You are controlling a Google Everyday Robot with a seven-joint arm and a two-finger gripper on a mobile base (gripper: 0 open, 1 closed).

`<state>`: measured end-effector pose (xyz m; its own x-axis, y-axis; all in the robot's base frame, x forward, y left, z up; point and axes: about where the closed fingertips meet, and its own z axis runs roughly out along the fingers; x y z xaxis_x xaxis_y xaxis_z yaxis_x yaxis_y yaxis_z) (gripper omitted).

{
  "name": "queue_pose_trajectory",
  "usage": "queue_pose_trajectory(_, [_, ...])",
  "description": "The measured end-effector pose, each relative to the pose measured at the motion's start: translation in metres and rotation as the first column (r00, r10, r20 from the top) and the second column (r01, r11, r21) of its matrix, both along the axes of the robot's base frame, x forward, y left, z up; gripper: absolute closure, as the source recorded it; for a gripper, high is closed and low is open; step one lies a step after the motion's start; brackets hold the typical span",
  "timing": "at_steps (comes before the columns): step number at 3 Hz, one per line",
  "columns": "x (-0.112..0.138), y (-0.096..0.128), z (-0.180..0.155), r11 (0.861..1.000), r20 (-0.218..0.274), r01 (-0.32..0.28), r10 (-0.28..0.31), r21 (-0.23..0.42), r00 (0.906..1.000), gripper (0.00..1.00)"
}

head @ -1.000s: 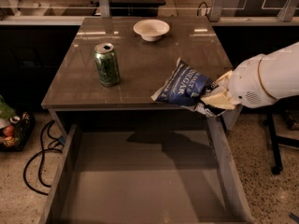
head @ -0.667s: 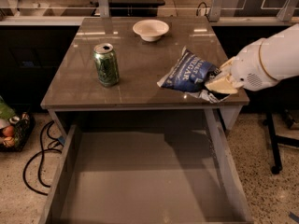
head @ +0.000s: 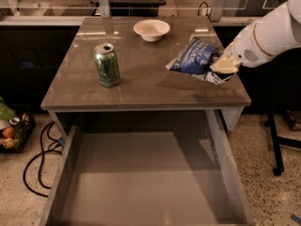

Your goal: Pick blue chip bag from top drawer and place on counter

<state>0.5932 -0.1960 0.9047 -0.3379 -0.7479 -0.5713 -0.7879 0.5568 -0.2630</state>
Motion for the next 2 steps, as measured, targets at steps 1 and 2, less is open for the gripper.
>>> queue_pose_trajectory(1, [0.047, -0.004, -0.010, 1.000, 0.002, 0.025, -0.025, -0.012, 0.9997, 1.00])
queue_pose_trajectory(2, [0.067, -0.005, -0.016, 0.999, -0.002, 0.037, -0.037, -0.013, 0.9993, 1.00])
